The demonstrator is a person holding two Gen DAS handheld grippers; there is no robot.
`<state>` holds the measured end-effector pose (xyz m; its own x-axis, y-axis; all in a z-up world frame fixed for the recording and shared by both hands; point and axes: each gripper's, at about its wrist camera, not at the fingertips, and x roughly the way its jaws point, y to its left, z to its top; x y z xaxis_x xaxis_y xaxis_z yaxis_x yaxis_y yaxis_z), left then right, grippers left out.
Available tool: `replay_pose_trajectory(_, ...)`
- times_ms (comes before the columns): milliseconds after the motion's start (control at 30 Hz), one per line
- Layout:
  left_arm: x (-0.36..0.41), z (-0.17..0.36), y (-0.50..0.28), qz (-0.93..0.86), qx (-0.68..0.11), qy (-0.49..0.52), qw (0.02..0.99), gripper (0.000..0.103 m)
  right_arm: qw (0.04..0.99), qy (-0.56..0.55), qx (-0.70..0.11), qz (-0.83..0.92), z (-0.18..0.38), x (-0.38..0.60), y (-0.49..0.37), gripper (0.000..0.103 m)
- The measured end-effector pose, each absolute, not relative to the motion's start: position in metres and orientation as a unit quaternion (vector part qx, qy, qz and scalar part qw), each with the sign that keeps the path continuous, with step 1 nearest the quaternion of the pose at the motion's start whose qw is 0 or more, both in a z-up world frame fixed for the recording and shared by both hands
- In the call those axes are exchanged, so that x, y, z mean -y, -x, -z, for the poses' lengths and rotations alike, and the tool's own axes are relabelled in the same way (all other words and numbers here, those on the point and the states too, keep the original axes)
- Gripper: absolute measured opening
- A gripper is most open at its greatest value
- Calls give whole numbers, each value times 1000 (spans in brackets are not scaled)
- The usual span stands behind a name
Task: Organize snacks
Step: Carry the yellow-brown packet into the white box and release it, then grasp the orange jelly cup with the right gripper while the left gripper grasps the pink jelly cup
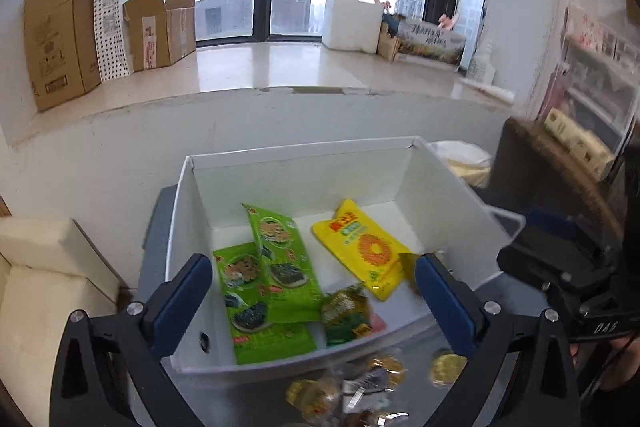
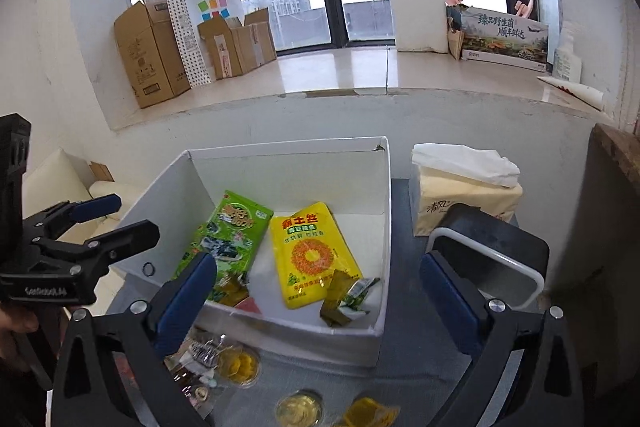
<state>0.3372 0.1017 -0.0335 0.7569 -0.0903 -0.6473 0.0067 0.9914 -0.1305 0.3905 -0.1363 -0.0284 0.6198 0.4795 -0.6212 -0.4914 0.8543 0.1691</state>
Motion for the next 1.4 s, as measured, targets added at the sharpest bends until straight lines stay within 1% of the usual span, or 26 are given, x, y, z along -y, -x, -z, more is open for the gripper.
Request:
replay_pose_trajectory(167, -97, 28, -299, 42, -321, 85, 942, 103, 903, 13, -329, -275, 24, 152, -356, 103)
replay_pose_trajectory(333, -75, 35, -238, 69, -301, 72, 948, 103, 907, 11, -316, -279, 34, 183, -304, 103)
replay_pose_trajectory(500, -62, 58, -187, 72, -318, 84, 942, 103, 904, 2, -331, -271, 58, 207, -265, 103)
replay_pose_trajectory(633, -54, 79, -156, 57, -331, 71, 939, 103, 902, 5, -339, -265, 74, 217, -241, 103)
replay_pose_trajectory(900, -59, 100, -133, 47, -355, 83, 930, 103, 896, 4, -360, -260, 89, 214, -238, 103)
replay_pose_trajectory(1200, -68, 92, -123, 37, -348, 89, 933, 103, 885, 4, -400, -240, 121, 191, -274, 102)
replay_pose_trajectory(1233, -70, 92, -122, 36, -347, 91, 933, 103, 881, 1, -410, -236, 127, 189, -282, 97)
replay_pose_trajectory(1267, -72, 92, -121, 34, -347, 92, 933, 103, 880, 1, -413, -235, 130, 187, -287, 83)
replay_pose_trajectory(1300, -74, 93, -121, 32, -347, 94, 932, 103, 880, 8, -415, -231, 133, 184, -291, 73)
replay_pose_trajectory(1333, -77, 94, -120, 30, -348, 96, 932, 103, 878, 18, -421, -226, 137, 180, -295, 57)
replay_pose_trajectory(1367, -78, 95, -120, 29, -349, 97, 932, 103, 871, 28, -437, -224, 143, 176, -301, 54)
replay_pose_trajectory(1400, -81, 96, -120, 26, -351, 97, 931, 103, 867, 30, -444, -224, 146, 174, -304, 54)
